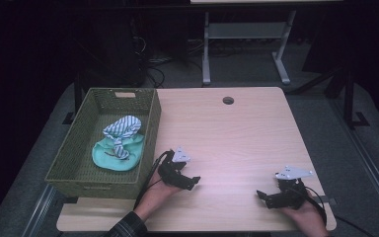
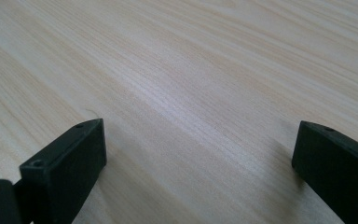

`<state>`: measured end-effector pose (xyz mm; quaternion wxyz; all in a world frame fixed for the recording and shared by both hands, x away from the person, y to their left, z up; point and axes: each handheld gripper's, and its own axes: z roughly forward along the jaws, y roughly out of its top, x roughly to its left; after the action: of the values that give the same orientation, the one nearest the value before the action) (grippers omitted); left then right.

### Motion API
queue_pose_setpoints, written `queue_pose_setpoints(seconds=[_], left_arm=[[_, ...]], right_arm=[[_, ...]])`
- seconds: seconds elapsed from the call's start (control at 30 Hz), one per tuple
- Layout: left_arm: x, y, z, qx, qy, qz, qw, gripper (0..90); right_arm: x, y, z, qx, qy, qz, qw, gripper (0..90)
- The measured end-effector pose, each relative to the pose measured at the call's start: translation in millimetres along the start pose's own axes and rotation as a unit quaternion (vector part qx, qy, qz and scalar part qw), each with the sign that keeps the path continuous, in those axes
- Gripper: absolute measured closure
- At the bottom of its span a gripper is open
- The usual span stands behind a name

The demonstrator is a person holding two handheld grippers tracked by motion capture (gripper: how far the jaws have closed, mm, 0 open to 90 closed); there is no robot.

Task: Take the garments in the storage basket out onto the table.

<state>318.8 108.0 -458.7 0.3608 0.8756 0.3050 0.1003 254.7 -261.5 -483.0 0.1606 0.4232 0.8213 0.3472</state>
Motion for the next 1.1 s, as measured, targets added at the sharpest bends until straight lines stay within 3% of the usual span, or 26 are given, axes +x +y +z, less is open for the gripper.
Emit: queue_pose_setpoints(seconds=[0.23, 0.5, 1.1], left_arm=[[1.7, 5.4, -6.7, -0.007, -0.004, -0.007, 0.9999, 13.2], [1.0, 11.9, -13.3, -0.008, -0.007, -0.001, 0.9999, 13.2], [1.6, 23.1, -22.7, 0.001, -0.018, 0.0, 0.9998, 13.2]], right_arm=[[0.0, 0.1, 0.0, 0.0, 0.0, 0.0, 1.0, 2.4], [0.4, 0.1, -0.1, 0.001, 0.001, 0.002, 1.0, 2.5], [0.2, 0.1, 0.0, 0.001, 0.0, 0.001, 1.0, 2.5]])
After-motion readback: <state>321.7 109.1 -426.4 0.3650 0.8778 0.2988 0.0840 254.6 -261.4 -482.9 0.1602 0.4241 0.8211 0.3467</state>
